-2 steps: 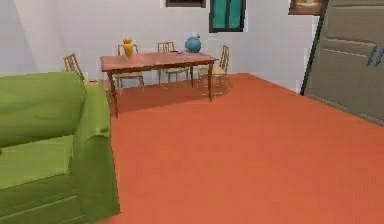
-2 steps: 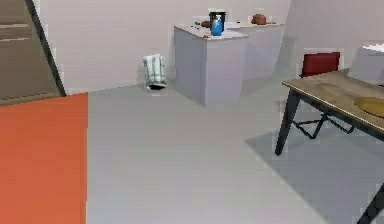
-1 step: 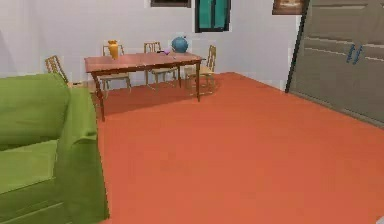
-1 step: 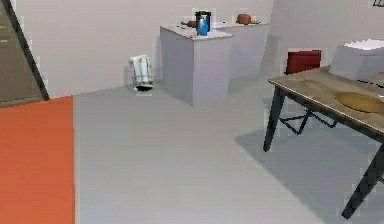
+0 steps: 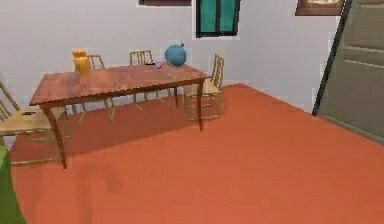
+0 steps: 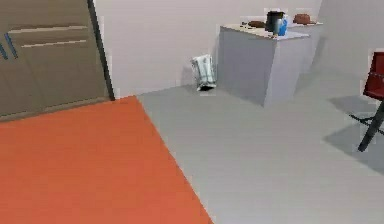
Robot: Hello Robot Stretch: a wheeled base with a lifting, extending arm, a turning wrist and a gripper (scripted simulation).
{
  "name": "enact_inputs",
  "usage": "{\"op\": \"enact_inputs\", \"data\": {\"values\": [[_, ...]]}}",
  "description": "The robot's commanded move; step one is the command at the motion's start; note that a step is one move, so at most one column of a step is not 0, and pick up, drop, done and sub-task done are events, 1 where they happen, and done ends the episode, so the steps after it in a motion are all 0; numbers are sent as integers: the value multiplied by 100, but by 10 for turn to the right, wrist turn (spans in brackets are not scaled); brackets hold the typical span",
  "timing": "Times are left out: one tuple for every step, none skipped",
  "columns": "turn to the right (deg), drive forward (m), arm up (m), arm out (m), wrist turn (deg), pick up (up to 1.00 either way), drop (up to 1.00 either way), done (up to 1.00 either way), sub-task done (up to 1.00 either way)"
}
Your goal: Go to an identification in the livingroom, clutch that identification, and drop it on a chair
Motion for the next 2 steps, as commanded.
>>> {"op": "enact_inputs", "data": {"values": [[60,0,0,0,0,0,0,0,0],[0,10,0,0,0,0,0,0,0]]}}
